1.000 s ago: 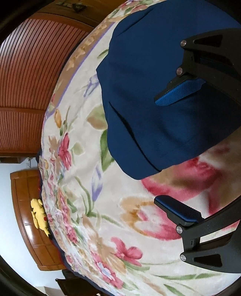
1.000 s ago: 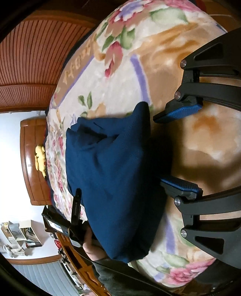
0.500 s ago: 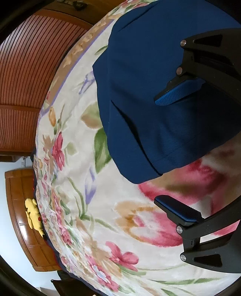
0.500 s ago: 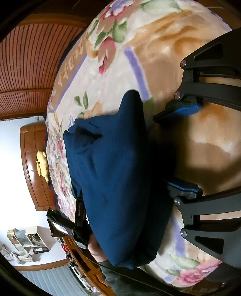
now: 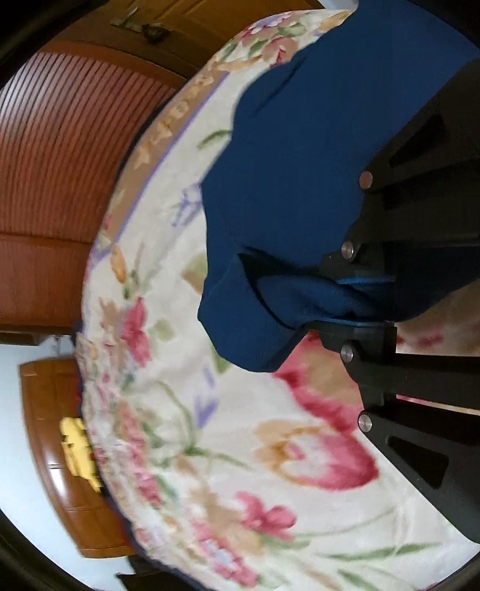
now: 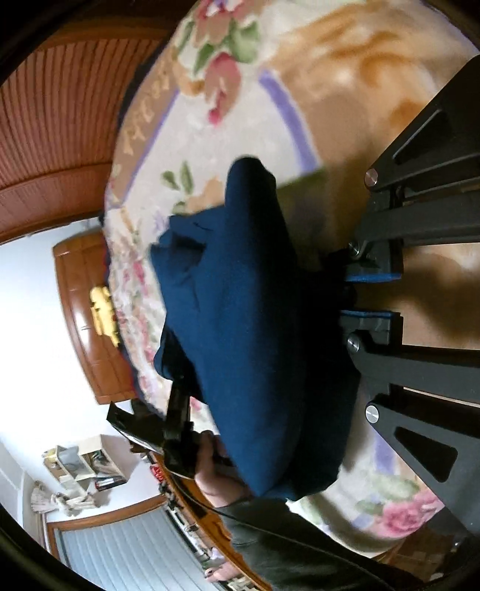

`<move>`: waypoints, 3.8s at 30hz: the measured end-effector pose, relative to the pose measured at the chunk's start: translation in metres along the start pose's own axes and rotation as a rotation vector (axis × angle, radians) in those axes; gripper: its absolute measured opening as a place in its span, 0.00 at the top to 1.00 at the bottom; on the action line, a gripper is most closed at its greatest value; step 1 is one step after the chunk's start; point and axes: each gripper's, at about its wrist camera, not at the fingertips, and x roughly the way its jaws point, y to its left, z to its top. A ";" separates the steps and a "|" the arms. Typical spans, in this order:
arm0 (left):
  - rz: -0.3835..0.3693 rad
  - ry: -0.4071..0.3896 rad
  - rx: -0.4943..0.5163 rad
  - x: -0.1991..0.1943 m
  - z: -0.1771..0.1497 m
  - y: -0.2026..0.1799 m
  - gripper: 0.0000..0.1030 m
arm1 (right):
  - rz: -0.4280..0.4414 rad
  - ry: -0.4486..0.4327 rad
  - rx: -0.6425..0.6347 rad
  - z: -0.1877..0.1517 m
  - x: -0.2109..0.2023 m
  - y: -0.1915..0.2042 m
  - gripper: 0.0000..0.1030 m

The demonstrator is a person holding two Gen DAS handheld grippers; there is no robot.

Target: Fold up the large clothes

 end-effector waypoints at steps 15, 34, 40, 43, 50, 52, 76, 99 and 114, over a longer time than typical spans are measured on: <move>-0.075 -0.196 0.100 -0.020 0.076 -0.154 0.88 | -0.257 -0.171 -0.039 0.039 -0.084 -0.090 0.91; -0.248 -0.111 0.162 0.051 0.084 -0.354 0.79 | -0.607 -0.018 0.124 -0.008 -0.168 -0.239 0.90; -0.217 -0.132 0.206 0.014 0.059 -0.319 0.45 | -0.669 -0.045 0.181 -0.010 -0.193 -0.218 0.61; -0.218 -0.142 0.214 0.001 0.039 -0.308 0.21 | -0.714 -0.081 0.160 -0.020 -0.220 -0.197 0.58; -0.178 -0.147 0.223 -0.039 -0.007 -0.275 0.15 | -0.632 -0.189 0.101 -0.026 -0.239 -0.151 0.58; -0.178 -0.144 0.234 -0.052 -0.020 -0.270 0.14 | -0.598 -0.201 0.071 -0.023 -0.231 -0.147 0.58; -0.177 -0.225 0.199 -0.139 -0.093 -0.186 0.13 | -0.612 -0.082 0.098 -0.002 -0.159 -0.174 0.15; 0.116 -0.270 0.012 -0.192 -0.171 -0.034 0.13 | -0.224 -0.114 -0.126 0.027 -0.075 0.068 0.15; 0.277 -0.336 -0.138 -0.215 -0.189 0.048 0.13 | -0.012 -0.089 -0.209 0.043 0.035 0.157 0.15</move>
